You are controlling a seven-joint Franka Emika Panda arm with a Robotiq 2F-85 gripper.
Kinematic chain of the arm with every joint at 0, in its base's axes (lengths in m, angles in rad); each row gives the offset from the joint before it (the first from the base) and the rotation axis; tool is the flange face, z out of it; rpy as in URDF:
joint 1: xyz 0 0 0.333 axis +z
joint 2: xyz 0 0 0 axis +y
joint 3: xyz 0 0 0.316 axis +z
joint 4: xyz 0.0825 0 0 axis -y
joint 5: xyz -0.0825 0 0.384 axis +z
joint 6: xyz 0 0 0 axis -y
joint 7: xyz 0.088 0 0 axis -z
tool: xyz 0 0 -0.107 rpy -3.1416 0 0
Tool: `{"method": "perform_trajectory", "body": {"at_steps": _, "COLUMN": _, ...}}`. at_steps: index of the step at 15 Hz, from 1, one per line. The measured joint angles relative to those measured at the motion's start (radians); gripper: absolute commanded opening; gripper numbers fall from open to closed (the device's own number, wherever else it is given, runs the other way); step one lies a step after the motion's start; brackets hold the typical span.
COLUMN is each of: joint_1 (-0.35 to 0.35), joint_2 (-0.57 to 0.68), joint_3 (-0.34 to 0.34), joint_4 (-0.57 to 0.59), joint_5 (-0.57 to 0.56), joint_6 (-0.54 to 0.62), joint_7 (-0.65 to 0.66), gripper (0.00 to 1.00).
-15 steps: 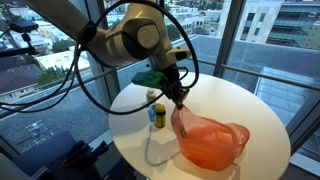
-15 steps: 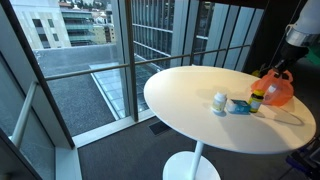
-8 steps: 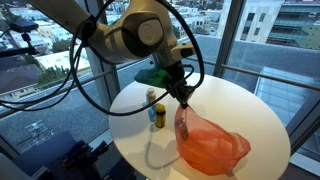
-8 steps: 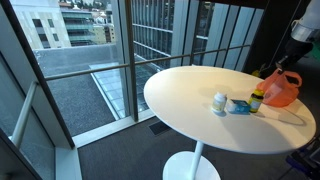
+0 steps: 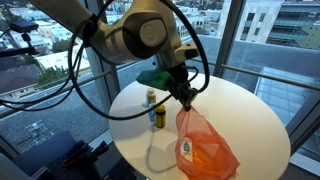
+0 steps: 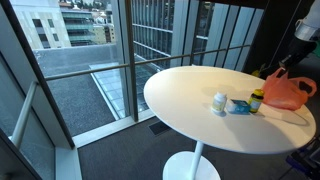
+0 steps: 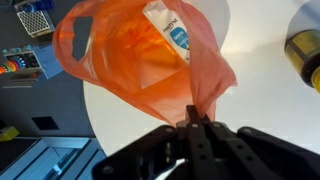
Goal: Pick up the longest white container from the table and put it in the orange plastic bag
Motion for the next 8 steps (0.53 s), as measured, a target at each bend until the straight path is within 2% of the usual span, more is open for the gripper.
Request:
{"method": "perform_trajectory", "body": {"at_steps": 3, "joint_1": 0.000, "joint_2": 0.000, "joint_3": 0.000, "joint_4": 0.000, "joint_5": 0.000, "joint_6": -0.001, "joint_7": 0.000, "gripper": 0.02}}
{"method": "perform_trajectory", "body": {"at_steps": 5, "joint_1": 0.000, "joint_2": 0.001, "joint_3": 0.001, "joint_4": 0.000, "joint_5": 0.000, "joint_6": -0.001, "joint_7": -0.001, "gripper": 0.28}}
{"method": "perform_trajectory", "body": {"at_steps": 8, "joint_1": 0.002, "joint_2": 0.001, "joint_3": 0.004, "joint_4": 0.000, "joint_5": 0.000, "joint_6": -0.008, "joint_7": -0.004, "gripper": 0.50}}
